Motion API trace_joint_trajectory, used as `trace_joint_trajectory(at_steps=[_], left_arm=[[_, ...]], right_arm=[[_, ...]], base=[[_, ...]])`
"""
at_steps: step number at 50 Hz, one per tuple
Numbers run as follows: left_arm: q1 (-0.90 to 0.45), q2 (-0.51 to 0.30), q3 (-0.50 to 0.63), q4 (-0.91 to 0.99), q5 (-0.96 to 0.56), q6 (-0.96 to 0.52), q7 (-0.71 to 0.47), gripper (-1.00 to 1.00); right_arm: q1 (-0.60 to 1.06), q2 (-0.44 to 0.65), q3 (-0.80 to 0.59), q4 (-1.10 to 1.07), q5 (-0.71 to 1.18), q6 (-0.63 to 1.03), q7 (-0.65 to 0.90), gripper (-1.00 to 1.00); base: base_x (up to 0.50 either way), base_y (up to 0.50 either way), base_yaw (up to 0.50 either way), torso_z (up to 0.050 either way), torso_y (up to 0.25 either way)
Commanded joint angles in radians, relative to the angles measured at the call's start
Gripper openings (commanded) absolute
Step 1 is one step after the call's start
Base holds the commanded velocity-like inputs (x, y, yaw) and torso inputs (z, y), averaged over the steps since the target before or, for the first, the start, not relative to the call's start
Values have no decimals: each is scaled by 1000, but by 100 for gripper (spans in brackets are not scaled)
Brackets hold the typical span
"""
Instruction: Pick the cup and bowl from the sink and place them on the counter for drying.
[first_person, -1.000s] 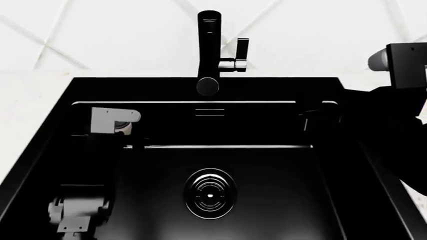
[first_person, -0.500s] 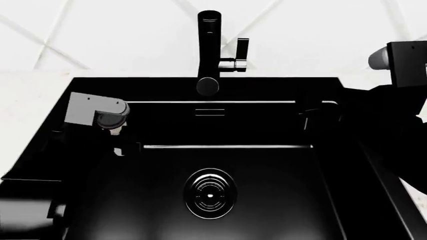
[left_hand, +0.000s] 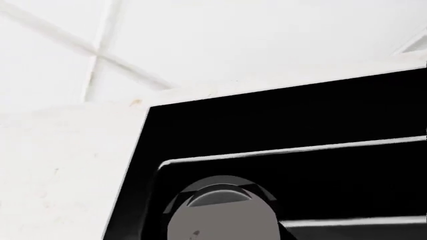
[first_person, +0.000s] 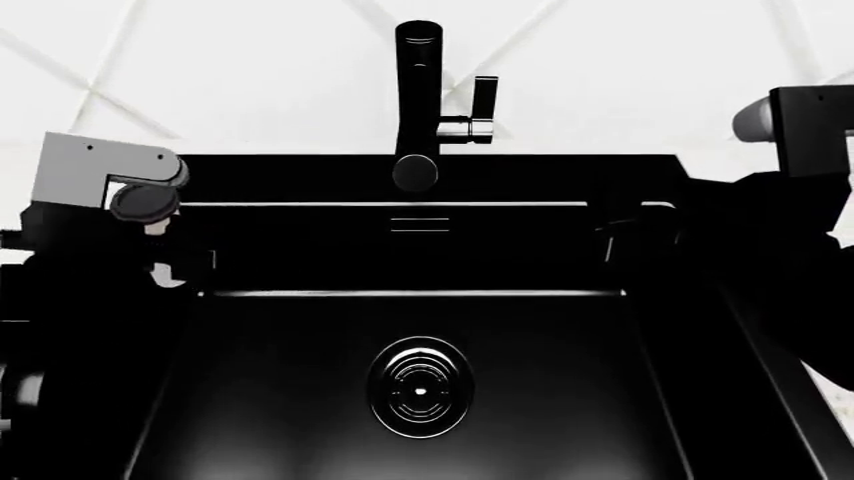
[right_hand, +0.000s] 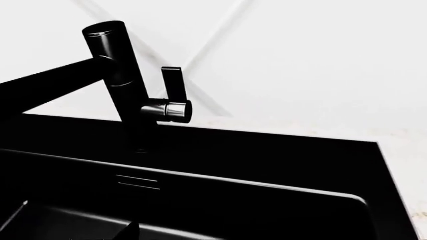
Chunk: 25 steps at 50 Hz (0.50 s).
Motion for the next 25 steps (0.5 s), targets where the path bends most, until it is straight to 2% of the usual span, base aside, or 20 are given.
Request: trace_joint_trajectory(at_steps=[1, 9, 15, 16, 25], left_arm=[[-61, -63, -28, -16, 25, -37, -39, -100], [-73, -142, -53, -53, -17, -46, -93, -100], [-44, -168, -78, -92, -17, -34, -141, -100], [-38, -196, -99, -107, -14, -18, -134, -100], [-32, -220, -99, -177, 41, 21, -197, -100]], right_arm=[[-12, 0, -2, -1, -8, -8, -11, 100], [-25, 10, 4, -8, -4, -14, -12, 100], [-36, 10, 3, -6, -13, -19, -22, 100], [-37, 9, 4, -5, -14, -22, -24, 100], [-51, 5, 0, -6, -23, -29, -33, 100]], base=[[0, 0, 0, 0, 0], [0, 0, 0, 0, 0], [0, 0, 0, 0, 0], [0, 0, 0, 0, 0], [0, 0, 0, 0, 0]])
